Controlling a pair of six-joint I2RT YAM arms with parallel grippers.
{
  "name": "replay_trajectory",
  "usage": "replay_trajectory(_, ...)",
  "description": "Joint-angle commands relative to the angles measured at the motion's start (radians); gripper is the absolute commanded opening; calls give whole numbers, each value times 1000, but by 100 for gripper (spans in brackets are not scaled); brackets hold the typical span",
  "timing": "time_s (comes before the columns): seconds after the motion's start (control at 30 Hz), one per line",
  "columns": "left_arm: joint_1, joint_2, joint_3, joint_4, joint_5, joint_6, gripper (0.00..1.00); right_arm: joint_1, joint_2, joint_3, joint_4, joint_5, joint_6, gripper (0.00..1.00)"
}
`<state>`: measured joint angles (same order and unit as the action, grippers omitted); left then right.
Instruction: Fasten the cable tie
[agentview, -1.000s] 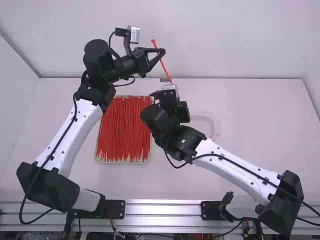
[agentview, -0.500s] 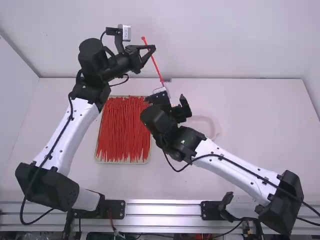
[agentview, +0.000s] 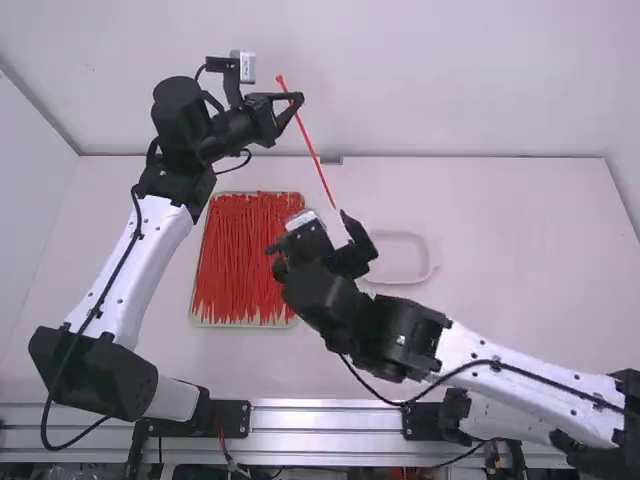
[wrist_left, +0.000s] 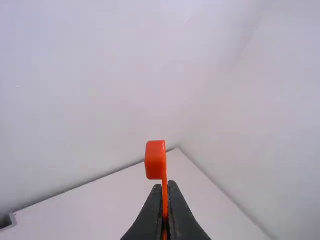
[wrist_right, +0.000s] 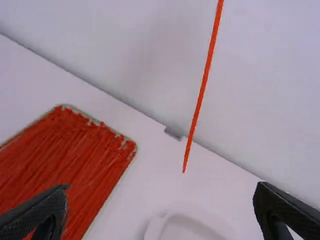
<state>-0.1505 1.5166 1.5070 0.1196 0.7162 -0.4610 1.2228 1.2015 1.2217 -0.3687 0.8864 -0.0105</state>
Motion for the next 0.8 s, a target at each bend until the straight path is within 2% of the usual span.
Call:
replay_trajectory(0.0,2,-15,20,0,61,50,2,-11,-61,0,14,-39,-81,98)
replay_trajectory(0.27,14,-15,20,-3,193,119,2,-151,-219,0,27,-342,-239,99)
replay_trajectory(0.4,28,-15,20,-3,259,130,2,-257,-277,0,11,-567,-348,99)
replay_trajectory(0.47,26,-15,20,-6,315,169,2,-338,-301,0,9,-706,-378,99)
replay_trajectory(0.5,26,-15,20,-8,322,172,2,-343,-302,0,9,-715,-379,98)
replay_trajectory(0.7,31,-15,20,-11,509,251,2,-564,-297,0,57,-1039,-337,99)
replay_trajectory(0.77,31,-15,20,-11,549,260,2,-611,-286,0,70,-1102,-325,99)
